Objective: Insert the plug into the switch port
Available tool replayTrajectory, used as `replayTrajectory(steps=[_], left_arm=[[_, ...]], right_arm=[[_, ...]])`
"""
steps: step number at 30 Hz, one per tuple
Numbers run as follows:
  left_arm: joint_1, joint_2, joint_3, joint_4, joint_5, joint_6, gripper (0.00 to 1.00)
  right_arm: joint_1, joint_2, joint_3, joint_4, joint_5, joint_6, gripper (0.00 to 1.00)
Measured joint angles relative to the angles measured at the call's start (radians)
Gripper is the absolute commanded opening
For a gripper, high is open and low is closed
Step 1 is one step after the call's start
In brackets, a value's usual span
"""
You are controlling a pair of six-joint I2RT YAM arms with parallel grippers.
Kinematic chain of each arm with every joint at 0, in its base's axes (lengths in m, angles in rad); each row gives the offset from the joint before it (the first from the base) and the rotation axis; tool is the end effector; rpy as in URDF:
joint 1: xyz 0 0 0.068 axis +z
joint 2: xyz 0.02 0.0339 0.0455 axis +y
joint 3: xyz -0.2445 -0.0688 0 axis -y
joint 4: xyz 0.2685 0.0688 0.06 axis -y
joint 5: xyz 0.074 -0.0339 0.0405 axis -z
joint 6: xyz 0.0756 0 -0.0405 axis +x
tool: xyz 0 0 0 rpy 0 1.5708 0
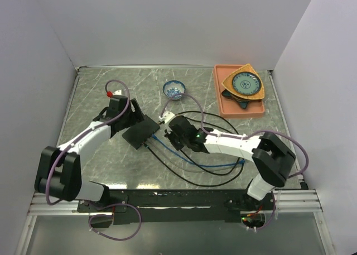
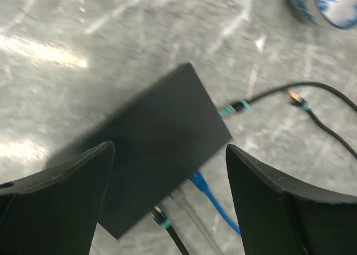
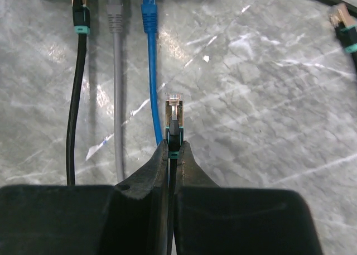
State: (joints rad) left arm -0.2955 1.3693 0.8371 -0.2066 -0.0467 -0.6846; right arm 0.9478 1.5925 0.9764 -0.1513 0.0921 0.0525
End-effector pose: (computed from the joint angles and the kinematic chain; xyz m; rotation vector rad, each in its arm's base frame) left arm 0.3296 -0.0966 0.1678 -0.4781 2.3011 -0.4402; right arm 0.2312 0.3099 0.1481 -0.9827 2.1536 0.3864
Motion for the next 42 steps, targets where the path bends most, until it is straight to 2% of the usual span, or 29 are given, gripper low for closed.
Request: replayTrajectory(steps=[16, 23, 27, 34, 42], left_arm=[[0.032, 0.256, 0.053, 0.053, -0.031, 0.05, 0.85], [0.035, 0.264, 0.054, 0.06, -0.02, 0.067, 0.79], [0.04, 0.264, 0.053, 0.061, -0.002, 0.071, 0.7], [0.041, 0.264, 0.038, 0.079, 0.066, 0.069, 0.7], [0.041, 0.264, 0.038, 0.079, 0.076, 0.068, 0.69]], right_arm=[[-0.06, 0.19, 0.187, -0.045, -0.034, -0.001, 0.0], [-0.067, 0.327, 0.285, -0.06, -0.053, -0.017, 0.0], [-0.067, 0.352, 0.286, -0.063, -0.069, -0.016, 0.0], [-0.067, 0.354, 0.286, -0.037, -0.083, -0.001, 0.0], [-0.067, 0.354, 0.288, -0.03, -0.085, 0.01, 0.0]])
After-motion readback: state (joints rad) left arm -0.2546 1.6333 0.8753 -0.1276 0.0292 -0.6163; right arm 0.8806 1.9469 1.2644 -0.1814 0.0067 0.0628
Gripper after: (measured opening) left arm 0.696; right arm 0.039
